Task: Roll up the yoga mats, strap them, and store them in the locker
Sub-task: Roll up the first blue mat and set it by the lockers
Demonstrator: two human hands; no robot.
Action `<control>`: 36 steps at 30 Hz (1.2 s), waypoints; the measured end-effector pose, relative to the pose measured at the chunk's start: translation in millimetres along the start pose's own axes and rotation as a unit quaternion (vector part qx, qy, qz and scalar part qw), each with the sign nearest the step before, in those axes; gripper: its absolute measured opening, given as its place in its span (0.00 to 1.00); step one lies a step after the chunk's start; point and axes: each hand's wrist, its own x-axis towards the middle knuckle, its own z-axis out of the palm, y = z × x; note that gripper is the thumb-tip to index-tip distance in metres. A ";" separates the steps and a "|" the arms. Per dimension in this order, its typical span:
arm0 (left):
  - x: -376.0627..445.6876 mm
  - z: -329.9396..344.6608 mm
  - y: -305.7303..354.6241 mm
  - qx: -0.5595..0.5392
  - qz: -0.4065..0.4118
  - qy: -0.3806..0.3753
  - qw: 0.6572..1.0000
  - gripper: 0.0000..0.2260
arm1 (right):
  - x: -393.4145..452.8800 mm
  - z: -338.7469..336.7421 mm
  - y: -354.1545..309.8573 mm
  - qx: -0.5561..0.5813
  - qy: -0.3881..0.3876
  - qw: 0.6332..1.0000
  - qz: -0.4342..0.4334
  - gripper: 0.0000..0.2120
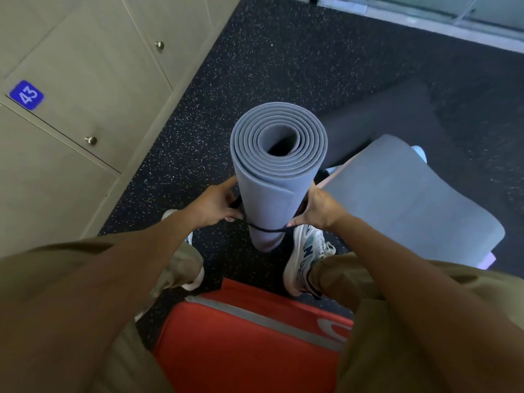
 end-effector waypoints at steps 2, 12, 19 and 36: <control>1.6 3.3 1.8 -0.017 0.002 0.020 1.000 0.27 | 2.5 2.5 0.9 0.009 0.007 1.000 -0.005 0.58; -20.6 -6.9 2.3 -0.012 0.030 0.042 0.999 0.26 | 6.2 23.1 0.7 0.148 0.038 0.988 -0.010 0.44; -43.3 1.4 36.0 -0.088 0.123 0.127 0.980 0.38 | 7.7 12.3 -5.8 0.171 0.035 0.985 0.009 0.39; -91.7 -32.3 118.8 -0.097 0.271 0.155 0.945 0.62 | -40.7 -9.9 -67.7 0.205 0.058 0.976 -0.040 0.51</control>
